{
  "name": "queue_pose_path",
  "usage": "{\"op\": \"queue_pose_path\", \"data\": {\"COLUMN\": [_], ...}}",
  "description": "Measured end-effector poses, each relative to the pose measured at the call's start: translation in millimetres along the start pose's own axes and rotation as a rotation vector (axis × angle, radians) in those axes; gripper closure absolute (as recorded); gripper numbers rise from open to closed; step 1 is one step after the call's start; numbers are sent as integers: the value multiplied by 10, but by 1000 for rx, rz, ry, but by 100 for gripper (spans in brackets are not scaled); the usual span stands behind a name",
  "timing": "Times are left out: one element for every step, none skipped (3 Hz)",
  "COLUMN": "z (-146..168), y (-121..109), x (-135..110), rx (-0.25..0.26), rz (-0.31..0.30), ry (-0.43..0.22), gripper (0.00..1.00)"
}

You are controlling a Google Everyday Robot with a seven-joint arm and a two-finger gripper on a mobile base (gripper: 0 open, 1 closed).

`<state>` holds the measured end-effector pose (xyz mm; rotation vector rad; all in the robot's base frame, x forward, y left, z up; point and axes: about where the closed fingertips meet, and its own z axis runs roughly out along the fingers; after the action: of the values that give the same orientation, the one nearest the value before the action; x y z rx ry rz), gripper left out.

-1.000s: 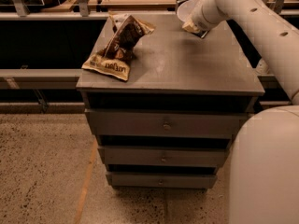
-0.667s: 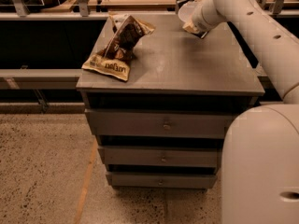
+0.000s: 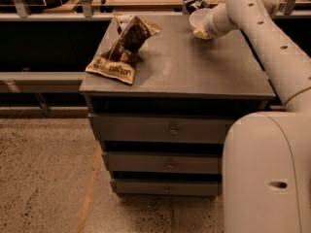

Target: Move white bowl near blue chip bag

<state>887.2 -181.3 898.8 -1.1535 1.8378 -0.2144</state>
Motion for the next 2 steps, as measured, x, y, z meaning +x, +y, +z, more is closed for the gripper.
{"op": "queue_pose_path", "data": {"z": [38, 67], "y": [-21, 1], "x": [91, 154], "rx": [-2, -12], "rz": [23, 46], "ry": [10, 19], "gripper": [52, 28]}}
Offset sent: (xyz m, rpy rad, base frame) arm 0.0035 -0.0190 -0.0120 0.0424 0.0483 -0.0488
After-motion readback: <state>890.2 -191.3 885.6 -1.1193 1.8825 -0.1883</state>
